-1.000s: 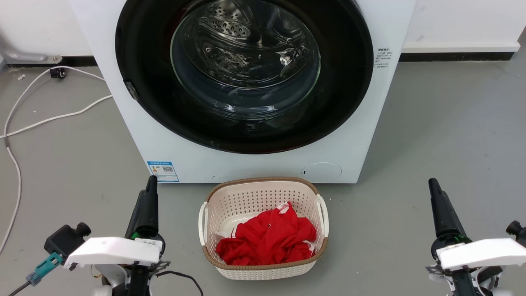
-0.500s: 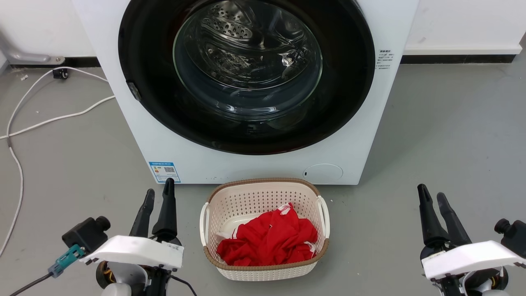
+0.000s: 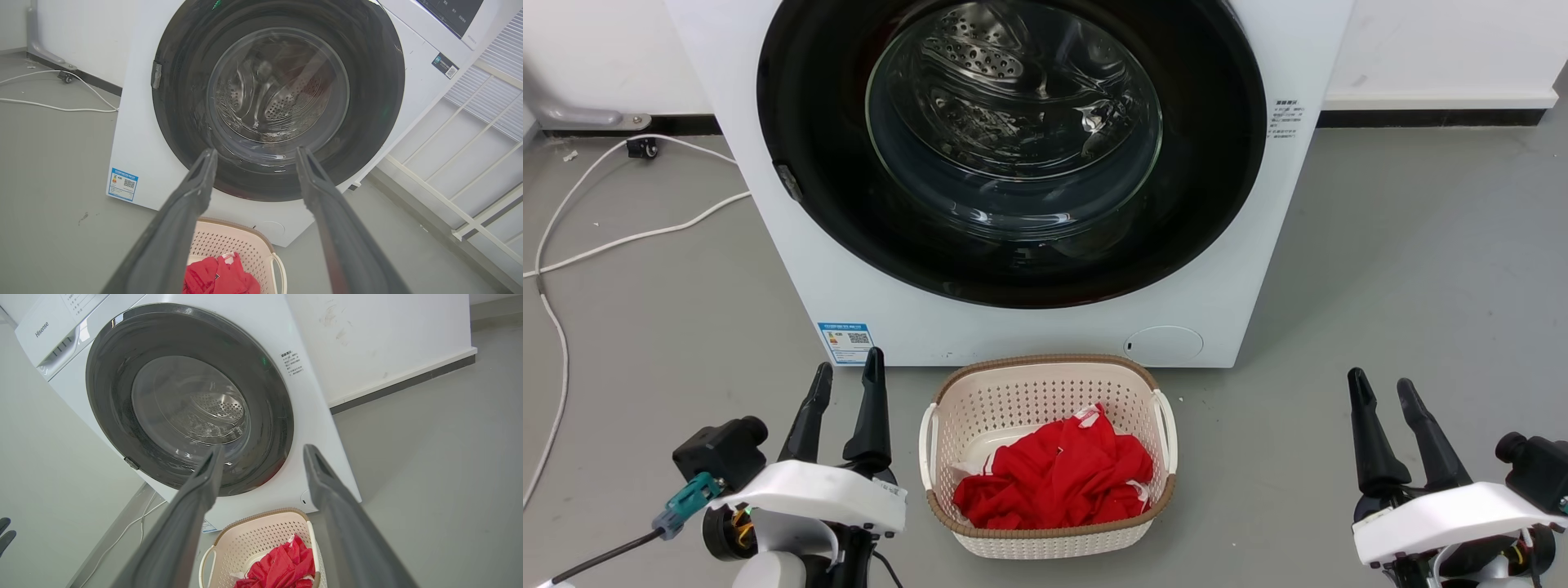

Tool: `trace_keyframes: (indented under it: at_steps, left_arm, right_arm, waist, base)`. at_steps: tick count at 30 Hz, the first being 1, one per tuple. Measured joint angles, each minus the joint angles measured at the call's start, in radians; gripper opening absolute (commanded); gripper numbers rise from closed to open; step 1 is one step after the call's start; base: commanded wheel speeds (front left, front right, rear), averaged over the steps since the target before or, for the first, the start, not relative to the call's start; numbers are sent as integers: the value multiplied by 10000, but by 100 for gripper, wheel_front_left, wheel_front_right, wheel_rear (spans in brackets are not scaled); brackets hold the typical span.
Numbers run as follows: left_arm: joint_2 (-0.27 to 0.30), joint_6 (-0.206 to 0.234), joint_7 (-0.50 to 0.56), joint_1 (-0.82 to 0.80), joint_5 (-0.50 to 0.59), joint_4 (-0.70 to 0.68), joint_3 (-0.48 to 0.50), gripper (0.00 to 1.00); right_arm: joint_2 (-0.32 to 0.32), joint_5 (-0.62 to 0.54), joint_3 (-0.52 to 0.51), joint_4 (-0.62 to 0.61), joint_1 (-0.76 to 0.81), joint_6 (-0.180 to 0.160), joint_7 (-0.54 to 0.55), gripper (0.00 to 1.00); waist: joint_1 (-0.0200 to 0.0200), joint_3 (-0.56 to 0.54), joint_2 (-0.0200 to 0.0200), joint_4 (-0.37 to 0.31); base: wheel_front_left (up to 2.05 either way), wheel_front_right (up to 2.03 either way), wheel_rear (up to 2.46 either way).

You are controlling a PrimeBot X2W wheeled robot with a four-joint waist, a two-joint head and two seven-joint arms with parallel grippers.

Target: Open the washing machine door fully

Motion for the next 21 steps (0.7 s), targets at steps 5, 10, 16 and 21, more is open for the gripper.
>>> trace_keyframes:
  at_steps: [5, 10, 16, 21]
  left_arm:
    - [71, 77, -130, -51, 583, 59, -127, 100]
    - [121, 155, -274, -78, 1103, 159, -276, 100]
    - [159, 259, -414, -112, 1693, 228, -391, 100]
    - [196, 337, -556, -151, 2259, 284, -518, 100]
  right_arm:
    - [0, -560, -4, -84, 30, 0, -31, 100]
    - [0, -1085, -4, -136, 99, 0, -75, 100]
    - [0, -1664, 21, -192, 191, 2, -132, 100]
    - [0, -2240, 33, -282, 217, 2, -198, 100]
  waist:
    - [0, 8, 0, -10]
    - [0, 18, 0, -12]
    - [0, 18, 0, -16]
    - [0, 18, 0, -16]
  base:
    - [0, 0, 0]
    - [0, 0, 0]
    - [0, 0, 0]
    - [0, 0, 0]
